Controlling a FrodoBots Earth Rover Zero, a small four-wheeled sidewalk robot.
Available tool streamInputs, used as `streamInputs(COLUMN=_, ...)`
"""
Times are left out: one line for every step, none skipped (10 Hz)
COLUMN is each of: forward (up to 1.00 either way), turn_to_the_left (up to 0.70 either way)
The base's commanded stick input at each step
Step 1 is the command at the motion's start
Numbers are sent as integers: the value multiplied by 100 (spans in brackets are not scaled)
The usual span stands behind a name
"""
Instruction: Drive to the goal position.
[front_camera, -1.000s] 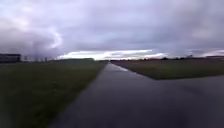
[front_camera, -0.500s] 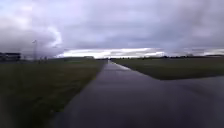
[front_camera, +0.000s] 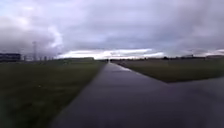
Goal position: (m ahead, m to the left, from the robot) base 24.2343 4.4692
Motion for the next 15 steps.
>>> streamInputs(forward=70, turn_to_the_left=0)
streamInputs(forward=70, turn_to_the_left=0)
streamInputs(forward=70, turn_to_the_left=0)
streamInputs(forward=70, turn_to_the_left=0)
streamInputs(forward=70, turn_to_the_left=0)
streamInputs(forward=70, turn_to_the_left=0)
streamInputs(forward=70, turn_to_the_left=0)
streamInputs(forward=70, turn_to_the_left=0)
streamInputs(forward=70, turn_to_the_left=0)
streamInputs(forward=70, turn_to_the_left=0)
streamInputs(forward=70, turn_to_the_left=0)
streamInputs(forward=70, turn_to_the_left=0)
streamInputs(forward=70, turn_to_the_left=0)
streamInputs(forward=70, turn_to_the_left=0)
streamInputs(forward=70, turn_to_the_left=0)
